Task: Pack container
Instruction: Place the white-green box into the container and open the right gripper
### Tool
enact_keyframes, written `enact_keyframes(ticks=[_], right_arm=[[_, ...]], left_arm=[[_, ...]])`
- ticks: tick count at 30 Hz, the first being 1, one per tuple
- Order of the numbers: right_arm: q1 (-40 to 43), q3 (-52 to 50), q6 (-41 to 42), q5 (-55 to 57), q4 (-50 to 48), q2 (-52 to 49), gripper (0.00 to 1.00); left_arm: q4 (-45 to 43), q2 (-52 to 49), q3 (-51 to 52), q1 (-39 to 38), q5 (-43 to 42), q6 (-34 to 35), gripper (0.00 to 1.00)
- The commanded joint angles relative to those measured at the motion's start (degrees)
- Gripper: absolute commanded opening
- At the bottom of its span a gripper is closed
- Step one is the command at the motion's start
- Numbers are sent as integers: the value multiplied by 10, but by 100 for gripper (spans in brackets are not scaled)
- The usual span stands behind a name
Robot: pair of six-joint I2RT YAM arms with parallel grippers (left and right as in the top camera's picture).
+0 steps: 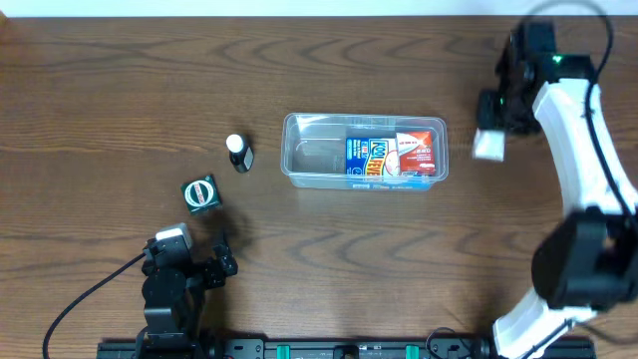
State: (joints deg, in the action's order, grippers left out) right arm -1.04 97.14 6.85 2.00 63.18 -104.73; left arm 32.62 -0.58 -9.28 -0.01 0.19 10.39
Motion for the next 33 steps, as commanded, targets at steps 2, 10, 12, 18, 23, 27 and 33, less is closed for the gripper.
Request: enact_keyframes(ticks=[2, 10, 12, 18, 23, 27, 33], right_arm=[[-90, 28, -107, -42, -33, 56, 30], [-252, 12, -361, -59, -67, 24, 12], [-275, 10, -426, -56, -61, 1, 17], [-295, 10, -556, -15, -57, -60, 15], [-281, 10, -588, 16, -64, -106, 12], [-266, 10, -588, 16, -70, -130, 13], [-263, 10, -617, 16, -86, -148, 17]], left_arm=[[-2, 3, 7, 2, 4, -10, 98], [-2, 3, 7, 2, 4, -10, 98], [-2, 3, 7, 2, 4, -10, 98], [-2, 3, 7, 2, 4, -10, 98], [-2, 3, 7, 2, 4, -10, 98], [-2, 3, 7, 2, 4, -10, 98], [-2, 3, 7, 2, 4, -10, 98]])
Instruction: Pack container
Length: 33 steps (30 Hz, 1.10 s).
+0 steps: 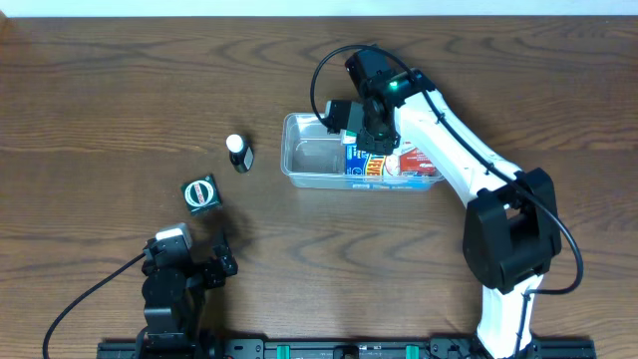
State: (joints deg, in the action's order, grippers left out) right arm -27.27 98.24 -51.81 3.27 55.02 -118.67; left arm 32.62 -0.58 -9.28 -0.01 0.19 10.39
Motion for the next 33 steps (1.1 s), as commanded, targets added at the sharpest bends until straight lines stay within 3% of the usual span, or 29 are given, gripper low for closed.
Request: enact_keyframes(ticks=[1, 7, 10, 14, 16, 27, 30, 33], right_arm=[[0, -1, -31, 3, -7, -12, 18], [-3, -1, -40, 0, -17, -29, 22], [0, -1, -45, 16, -18, -31, 30], [3, -1, -43, 44, -29, -31, 60], [0, 4, -22, 50, -37, -27, 63], [-7, 87, 287, -9, -51, 64, 60], [26, 87, 410, -9, -51, 95, 65], [90, 87, 594, -9, -30, 117, 68]], left_arm=[[-2, 3, 7, 2, 4, -10, 98], [-2, 3, 7, 2, 4, -10, 98], [-2, 3, 7, 2, 4, -10, 98], [-2, 3, 7, 2, 4, -10, 98], [-2, 3, 7, 2, 4, -10, 98], [-2, 3, 7, 2, 4, -10, 98], [-2, 3, 7, 2, 4, -10, 98], [-2, 3, 7, 2, 4, -10, 98]])
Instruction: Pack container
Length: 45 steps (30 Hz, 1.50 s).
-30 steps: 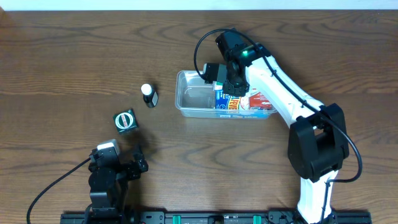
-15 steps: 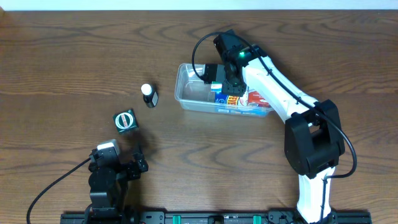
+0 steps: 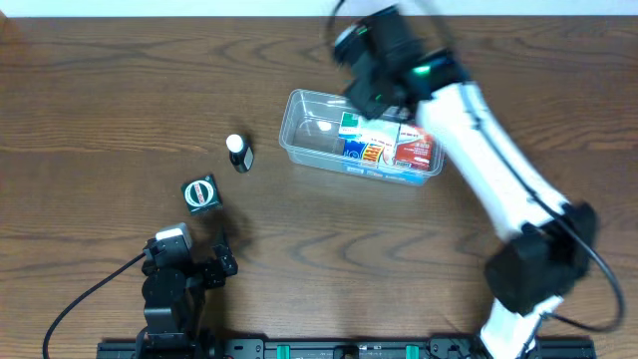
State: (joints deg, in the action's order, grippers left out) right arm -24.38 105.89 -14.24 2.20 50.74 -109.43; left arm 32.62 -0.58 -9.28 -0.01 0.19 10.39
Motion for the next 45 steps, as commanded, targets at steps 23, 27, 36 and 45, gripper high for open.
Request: enact_keyframes(ticks=[23, 27, 36, 45], right_arm=[[311, -52, 609, 38, 176, 26, 99], [311, -52, 609, 38, 176, 26, 99], [311, -52, 609, 38, 176, 26, 99], [311, -52, 609, 38, 176, 26, 99]], left_arm=[[-2, 3, 7, 2, 4, -10, 98], [-2, 2, 7, 2, 4, -10, 98], [-2, 2, 7, 2, 4, -10, 98], [-65, 2, 7, 2, 15, -13, 98]])
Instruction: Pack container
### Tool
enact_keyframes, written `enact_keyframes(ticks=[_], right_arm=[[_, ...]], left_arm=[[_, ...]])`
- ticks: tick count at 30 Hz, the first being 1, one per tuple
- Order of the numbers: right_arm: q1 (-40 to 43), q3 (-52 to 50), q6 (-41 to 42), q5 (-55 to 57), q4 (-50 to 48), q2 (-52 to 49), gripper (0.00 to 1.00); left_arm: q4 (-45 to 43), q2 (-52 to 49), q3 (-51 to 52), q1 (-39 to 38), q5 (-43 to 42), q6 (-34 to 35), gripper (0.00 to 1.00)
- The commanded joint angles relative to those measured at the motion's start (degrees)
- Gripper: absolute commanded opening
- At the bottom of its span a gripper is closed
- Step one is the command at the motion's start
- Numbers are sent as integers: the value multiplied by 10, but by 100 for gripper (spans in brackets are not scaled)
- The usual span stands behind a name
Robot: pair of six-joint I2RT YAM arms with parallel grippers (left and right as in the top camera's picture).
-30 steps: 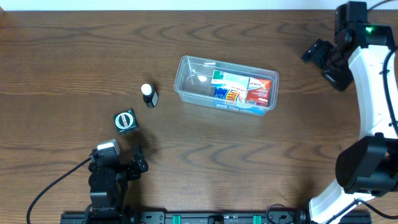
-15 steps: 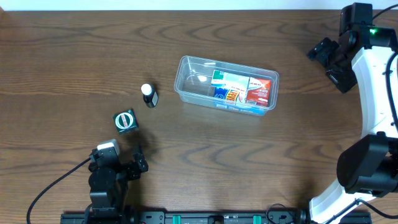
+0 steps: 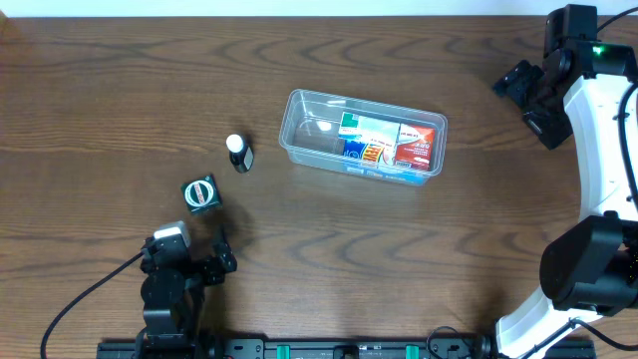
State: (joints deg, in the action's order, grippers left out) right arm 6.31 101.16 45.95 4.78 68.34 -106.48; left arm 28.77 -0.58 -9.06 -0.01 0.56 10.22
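The clear plastic container (image 3: 311, 128) lies slightly skewed at the table's middle. In its right half are a white-and-green box (image 3: 365, 126), a blue-and-yellow packet (image 3: 361, 151) and a red packet (image 3: 420, 147). A small dark bottle with a white cap (image 3: 237, 152) and a green-and-black square item (image 3: 200, 191) lie left of it. My right gripper (image 3: 525, 102) hangs at the far right edge, open and holding nothing. The left gripper (image 3: 221, 263) rests low at the front left, and its jaws are too small to read.
The left arm's cable (image 3: 90, 299) trails across the front left of the wooden table (image 3: 120, 90). A rail (image 3: 339, 349) runs along the front edge. The right arm's white link (image 3: 603, 140) stands along the right side.
My right gripper has gone from above the container's back rim to the far right edge of the table, empty. The white-and-green box stays in the container. The left arm is unmoved.
At first my right gripper held a white box to the right of the container. Then it was over the container with the box. After that the box lay inside and the container sat skewed. Now the gripper is back at the right, open.
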Motion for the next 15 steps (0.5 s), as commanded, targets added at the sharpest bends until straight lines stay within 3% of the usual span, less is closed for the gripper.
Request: enact_keyframes(ticks=[1, 8, 11, 15], right_arm=[[4, -5, 7, 12, 0, -3, 99], [4, -5, 7, 12, 0, -3, 99], [4, -5, 7, 12, 0, -3, 99], [4, -5, 7, 12, 0, -3, 99]], left_arm=[[-46, 2, 5, 2, 9, -1, 98], [-66, -82, -70, 2, 9, 150, 98], [-58, -178, -151, 3, 18, 150, 98], [16, -360, -309, 5, 47, 136, 98]])
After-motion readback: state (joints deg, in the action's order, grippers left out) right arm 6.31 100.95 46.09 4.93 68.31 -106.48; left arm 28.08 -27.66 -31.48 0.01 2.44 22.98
